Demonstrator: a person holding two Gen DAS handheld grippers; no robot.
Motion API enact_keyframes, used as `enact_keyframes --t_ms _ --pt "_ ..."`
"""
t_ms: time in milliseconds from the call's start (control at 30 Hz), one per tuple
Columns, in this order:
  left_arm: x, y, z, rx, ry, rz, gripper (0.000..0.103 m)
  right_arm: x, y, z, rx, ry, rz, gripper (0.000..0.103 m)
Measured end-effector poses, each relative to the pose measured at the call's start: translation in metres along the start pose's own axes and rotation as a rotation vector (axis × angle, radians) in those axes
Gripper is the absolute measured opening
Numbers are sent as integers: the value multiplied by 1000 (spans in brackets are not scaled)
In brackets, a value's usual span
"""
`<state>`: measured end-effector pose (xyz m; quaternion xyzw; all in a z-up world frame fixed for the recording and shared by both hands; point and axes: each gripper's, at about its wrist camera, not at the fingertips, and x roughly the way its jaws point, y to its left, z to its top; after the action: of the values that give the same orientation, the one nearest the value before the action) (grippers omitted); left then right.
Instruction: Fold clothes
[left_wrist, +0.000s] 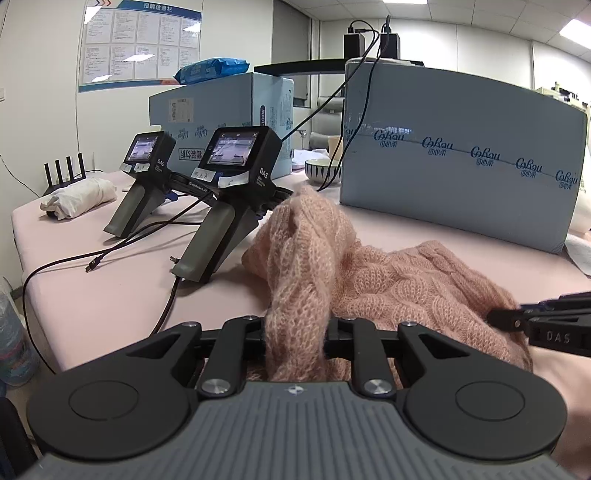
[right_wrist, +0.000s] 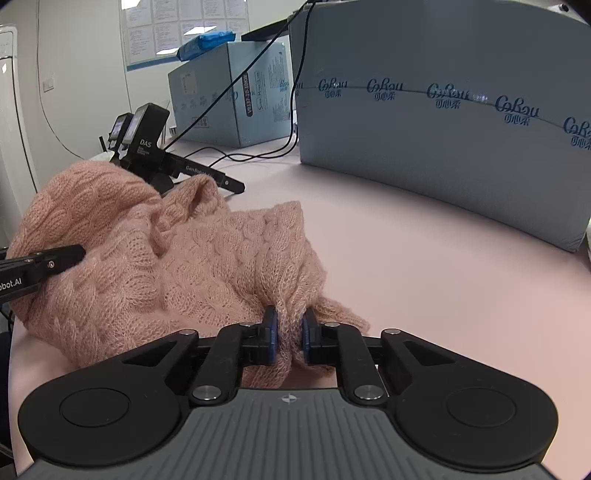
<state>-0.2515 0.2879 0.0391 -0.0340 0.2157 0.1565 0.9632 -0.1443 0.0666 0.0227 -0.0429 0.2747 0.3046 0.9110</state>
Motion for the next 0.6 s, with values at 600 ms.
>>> enact_keyframes --t_ms 600 --pt "-32 -116 56 146 -126 -224 12 -125 -77 27 60 -282 -170 8"
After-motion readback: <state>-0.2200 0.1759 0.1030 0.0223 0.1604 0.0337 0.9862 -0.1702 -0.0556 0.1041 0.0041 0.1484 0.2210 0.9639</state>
